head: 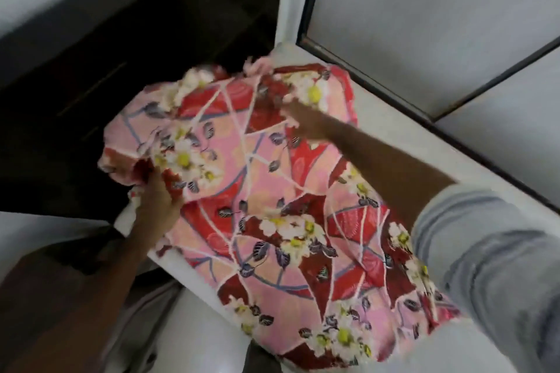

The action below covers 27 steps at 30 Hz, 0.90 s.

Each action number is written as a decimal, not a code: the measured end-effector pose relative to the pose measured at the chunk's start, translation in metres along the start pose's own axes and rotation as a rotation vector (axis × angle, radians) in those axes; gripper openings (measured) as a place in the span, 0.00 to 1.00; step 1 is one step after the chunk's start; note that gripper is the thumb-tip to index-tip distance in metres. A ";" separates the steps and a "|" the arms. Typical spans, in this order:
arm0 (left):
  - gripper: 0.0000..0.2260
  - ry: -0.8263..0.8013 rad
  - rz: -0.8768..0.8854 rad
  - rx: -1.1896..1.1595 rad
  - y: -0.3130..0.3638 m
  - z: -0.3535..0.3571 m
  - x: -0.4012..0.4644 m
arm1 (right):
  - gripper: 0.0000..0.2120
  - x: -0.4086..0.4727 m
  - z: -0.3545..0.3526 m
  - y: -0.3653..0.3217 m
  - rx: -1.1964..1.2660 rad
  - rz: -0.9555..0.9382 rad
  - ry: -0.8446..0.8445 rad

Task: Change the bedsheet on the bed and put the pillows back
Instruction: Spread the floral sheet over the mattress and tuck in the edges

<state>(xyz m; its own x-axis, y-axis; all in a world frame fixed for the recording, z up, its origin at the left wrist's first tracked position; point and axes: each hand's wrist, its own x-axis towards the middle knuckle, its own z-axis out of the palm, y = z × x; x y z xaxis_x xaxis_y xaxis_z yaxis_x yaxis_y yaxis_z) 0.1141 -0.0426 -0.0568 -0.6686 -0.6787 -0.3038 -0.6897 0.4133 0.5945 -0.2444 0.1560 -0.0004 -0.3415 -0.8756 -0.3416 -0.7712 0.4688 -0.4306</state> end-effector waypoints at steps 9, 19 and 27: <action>0.26 -0.567 0.412 0.236 0.069 0.182 -0.093 | 0.30 -0.327 0.218 0.056 0.098 0.842 0.118; 0.25 -0.737 0.842 0.361 0.191 0.340 -0.159 | 0.55 -0.487 0.303 0.154 0.447 1.306 0.344; 0.36 -0.663 1.089 0.603 0.286 0.411 -0.209 | 0.07 -0.524 0.276 0.169 0.738 0.786 0.272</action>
<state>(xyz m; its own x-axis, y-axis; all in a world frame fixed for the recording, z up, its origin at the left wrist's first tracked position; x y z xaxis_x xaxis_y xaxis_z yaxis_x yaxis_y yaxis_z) -0.0583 0.4670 -0.1296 -0.8250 0.4824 -0.2944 0.3514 0.8459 0.4013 -0.0470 0.7261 -0.1251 -0.7709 -0.2585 -0.5822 0.1898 0.7792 -0.5973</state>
